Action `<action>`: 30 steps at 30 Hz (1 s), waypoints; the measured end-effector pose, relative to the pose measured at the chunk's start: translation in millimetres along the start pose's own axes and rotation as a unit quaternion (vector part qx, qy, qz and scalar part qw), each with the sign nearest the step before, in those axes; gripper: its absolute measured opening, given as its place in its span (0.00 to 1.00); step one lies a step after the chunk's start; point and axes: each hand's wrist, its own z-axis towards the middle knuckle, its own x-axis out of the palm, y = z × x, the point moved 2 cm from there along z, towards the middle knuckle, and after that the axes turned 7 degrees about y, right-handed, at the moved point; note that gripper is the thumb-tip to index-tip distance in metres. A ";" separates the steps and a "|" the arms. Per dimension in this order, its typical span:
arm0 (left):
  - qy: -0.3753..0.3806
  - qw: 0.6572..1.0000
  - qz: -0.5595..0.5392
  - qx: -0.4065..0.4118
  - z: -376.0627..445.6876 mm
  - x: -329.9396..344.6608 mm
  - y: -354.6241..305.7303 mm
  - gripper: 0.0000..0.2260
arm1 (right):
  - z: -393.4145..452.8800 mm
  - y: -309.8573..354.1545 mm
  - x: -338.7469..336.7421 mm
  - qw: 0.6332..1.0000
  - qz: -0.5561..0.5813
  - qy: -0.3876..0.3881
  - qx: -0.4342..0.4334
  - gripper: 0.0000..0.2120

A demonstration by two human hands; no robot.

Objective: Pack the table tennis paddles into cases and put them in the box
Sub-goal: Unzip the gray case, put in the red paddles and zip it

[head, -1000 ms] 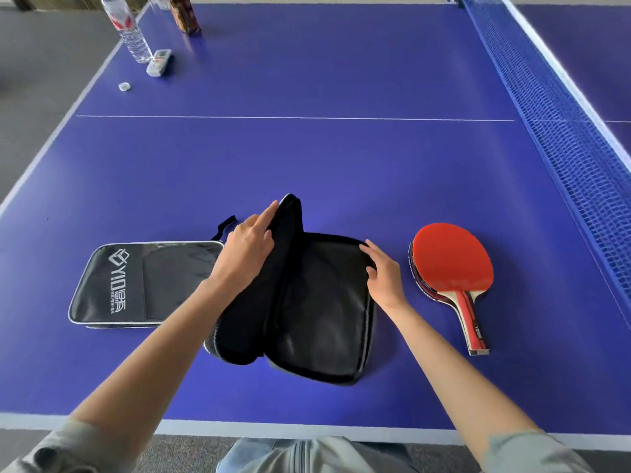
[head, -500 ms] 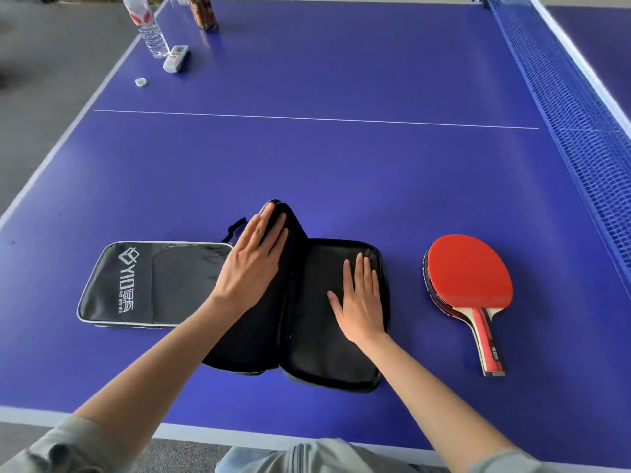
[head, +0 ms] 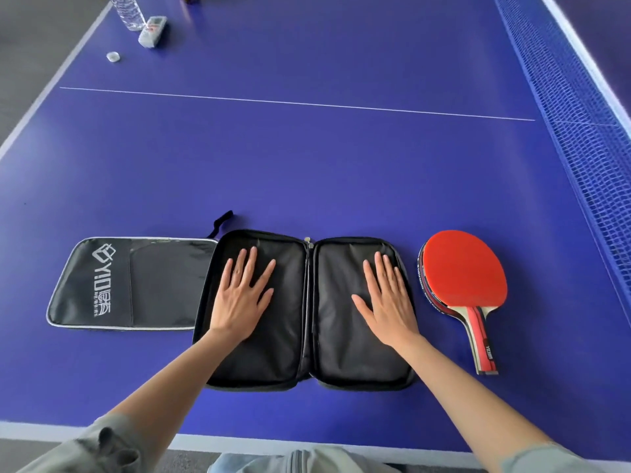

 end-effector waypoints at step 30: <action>0.100 0.898 -0.422 0.072 79.8 -63.0 -293.2 0.29 | -37.9 -162.2 -40.2 0.864 0.403 -0.124 0.274 0.32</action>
